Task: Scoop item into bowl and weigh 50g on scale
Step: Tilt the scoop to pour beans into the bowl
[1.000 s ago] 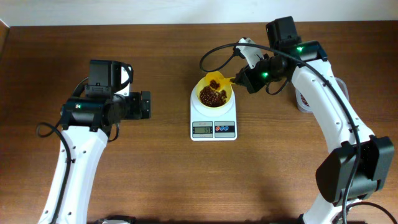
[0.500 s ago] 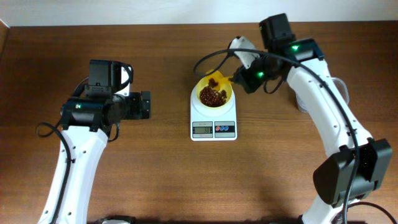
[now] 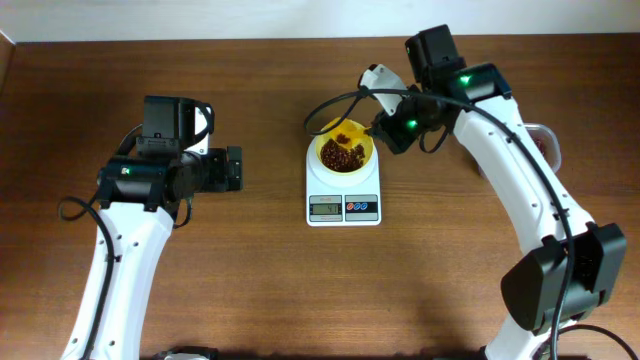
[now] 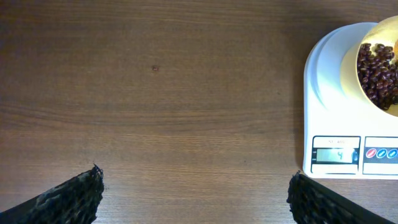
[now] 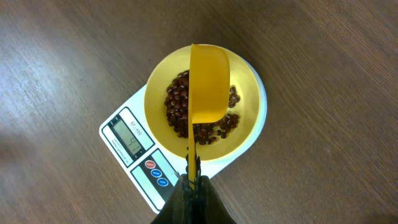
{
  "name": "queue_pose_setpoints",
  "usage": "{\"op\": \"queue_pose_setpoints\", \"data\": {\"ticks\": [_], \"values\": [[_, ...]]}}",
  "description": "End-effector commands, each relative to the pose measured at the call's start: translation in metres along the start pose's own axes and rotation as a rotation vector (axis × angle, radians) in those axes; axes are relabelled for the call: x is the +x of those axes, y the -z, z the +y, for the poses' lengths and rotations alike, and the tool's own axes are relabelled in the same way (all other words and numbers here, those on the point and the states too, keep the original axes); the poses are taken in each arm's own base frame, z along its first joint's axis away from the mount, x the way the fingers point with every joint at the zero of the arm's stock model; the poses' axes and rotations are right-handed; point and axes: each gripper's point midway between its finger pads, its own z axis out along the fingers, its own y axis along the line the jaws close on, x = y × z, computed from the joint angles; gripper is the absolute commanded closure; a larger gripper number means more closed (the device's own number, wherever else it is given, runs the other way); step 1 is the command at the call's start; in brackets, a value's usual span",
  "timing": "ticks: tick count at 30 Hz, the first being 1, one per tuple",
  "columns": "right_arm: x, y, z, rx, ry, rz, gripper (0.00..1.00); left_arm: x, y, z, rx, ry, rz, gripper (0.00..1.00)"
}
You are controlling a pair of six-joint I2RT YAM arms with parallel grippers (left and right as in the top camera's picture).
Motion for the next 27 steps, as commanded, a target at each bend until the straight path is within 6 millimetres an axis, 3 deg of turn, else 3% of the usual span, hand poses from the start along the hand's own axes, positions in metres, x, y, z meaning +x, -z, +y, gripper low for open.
{"op": "queue_pose_setpoints", "data": {"ticks": [1,6,10,16,21,24,27], "values": [[-0.013,0.020,0.004,0.011,0.012,-0.056,0.96,-0.002,0.004,0.001,0.003,-0.001,-0.015,0.01],[-0.006,0.020,-0.010,0.112,0.078,-0.001,0.96,-0.002,0.004,0.001,0.002,-0.001,-0.015,0.01],[-0.014,0.013,0.010,0.089,0.128,-0.001,0.96,-0.002,0.004,0.001,0.003,-0.001,-0.015,0.01],[-0.028,0.021,0.007,0.112,0.145,-0.046,0.96,-0.002,0.004,0.001,0.003,-0.001,-0.015,0.01],[-0.020,0.021,0.004,0.143,0.139,0.000,0.96,-0.002,0.004,0.001,0.003,-0.001,-0.015,0.01],[-0.041,0.035,0.010,0.204,0.187,-0.032,0.96,-0.002,0.004,0.001,0.002,-0.001,-0.015,0.01],[-0.030,0.035,0.008,0.222,0.177,0.018,0.96,-0.002,0.004,0.001,0.003,-0.001,-0.015,0.01]]}}
